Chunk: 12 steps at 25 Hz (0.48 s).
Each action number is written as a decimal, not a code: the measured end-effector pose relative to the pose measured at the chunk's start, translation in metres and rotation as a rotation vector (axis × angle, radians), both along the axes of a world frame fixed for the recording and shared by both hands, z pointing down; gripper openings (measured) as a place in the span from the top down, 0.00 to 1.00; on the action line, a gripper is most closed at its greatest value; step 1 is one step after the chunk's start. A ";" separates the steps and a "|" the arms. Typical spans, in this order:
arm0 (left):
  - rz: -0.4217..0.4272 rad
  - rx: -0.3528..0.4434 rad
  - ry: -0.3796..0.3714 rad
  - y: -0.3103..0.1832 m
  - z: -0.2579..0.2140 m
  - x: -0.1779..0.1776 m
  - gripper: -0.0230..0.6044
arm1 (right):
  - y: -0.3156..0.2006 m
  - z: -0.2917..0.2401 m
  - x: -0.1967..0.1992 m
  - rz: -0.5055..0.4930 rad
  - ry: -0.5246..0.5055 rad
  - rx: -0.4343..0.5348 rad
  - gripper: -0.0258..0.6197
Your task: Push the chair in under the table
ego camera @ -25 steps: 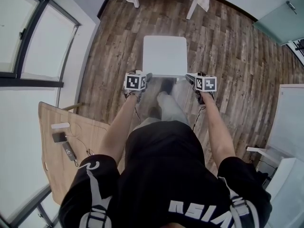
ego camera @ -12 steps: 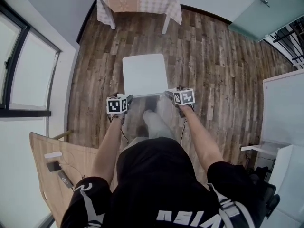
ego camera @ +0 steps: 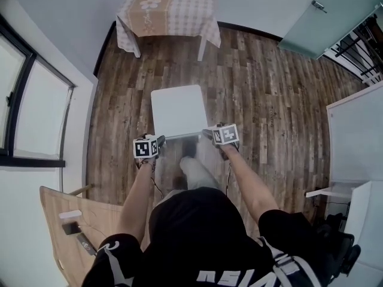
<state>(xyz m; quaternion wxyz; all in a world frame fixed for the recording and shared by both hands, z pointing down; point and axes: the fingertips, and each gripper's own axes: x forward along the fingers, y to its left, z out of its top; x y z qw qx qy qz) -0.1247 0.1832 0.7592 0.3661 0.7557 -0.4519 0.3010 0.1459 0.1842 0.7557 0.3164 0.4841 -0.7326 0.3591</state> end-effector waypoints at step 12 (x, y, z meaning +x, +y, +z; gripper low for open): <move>0.007 -0.006 -0.002 -0.028 -0.002 -0.001 0.36 | -0.025 -0.002 -0.001 0.003 -0.003 -0.013 0.31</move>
